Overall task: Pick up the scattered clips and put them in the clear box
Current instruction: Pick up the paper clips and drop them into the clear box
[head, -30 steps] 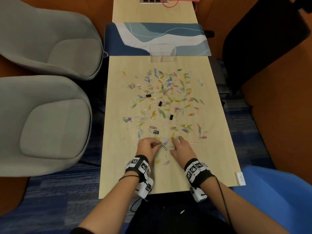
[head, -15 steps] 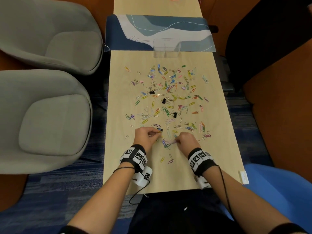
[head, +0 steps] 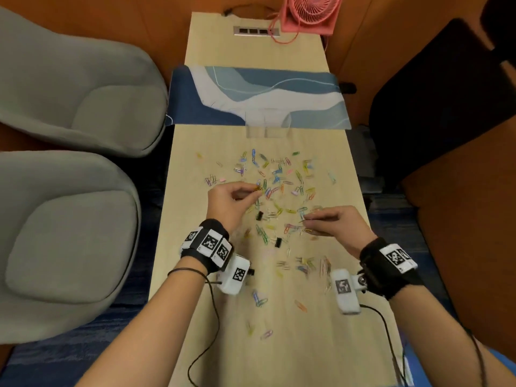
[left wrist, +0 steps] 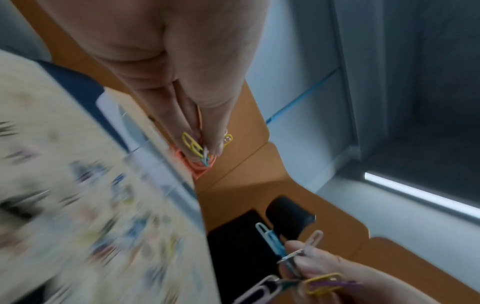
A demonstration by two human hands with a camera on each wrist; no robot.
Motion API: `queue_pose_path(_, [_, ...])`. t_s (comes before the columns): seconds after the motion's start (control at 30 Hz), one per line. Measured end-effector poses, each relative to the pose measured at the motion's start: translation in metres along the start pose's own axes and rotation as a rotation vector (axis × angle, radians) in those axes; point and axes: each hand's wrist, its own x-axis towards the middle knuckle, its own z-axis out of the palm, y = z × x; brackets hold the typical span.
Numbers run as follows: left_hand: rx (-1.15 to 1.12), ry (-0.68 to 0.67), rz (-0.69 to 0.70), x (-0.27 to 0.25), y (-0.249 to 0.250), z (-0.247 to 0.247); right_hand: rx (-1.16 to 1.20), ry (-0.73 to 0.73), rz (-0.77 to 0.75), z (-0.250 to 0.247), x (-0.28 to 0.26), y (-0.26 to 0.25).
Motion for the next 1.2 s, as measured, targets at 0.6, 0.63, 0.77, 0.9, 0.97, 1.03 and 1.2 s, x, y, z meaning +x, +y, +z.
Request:
queue_pose_path(0.6, [0.156,0.037,0.244,0.261,0.032,0.067,0.466,0.073,-0.285,-0.023,0.244,-0.15])
queue_pose_path(0.63, [0.229,-0.012,0.249,0.272,0.024,0.074,0.45,0.098,-0.278,-0.024,0.255,-0.146])
queue_pose_path(0.77, [0.572,-0.232,0.304,0.303,0.001,0.094,0.424,0.188,-0.204,-0.028,0.291,-0.128])
queue_pose_path(0.9, [0.617,-0.257,0.338,0.316,-0.01,0.1,0.43,0.226,-0.172,-0.029,0.314,-0.117])
queue_pose_path(0.97, [0.595,-0.259,0.334,0.317,-0.015,0.099,0.378,0.218,-0.183,-0.026,0.321,-0.114])
queue_pose_path(1.03, [0.558,-0.254,0.303,0.316,-0.017,0.098,0.24,0.22,-0.218,-0.024,0.327,-0.111])
queue_pose_path(1.2, [0.479,-0.23,0.263,0.312,-0.023,0.092,-0.2,0.23,-0.382,-0.017,0.333,-0.106])
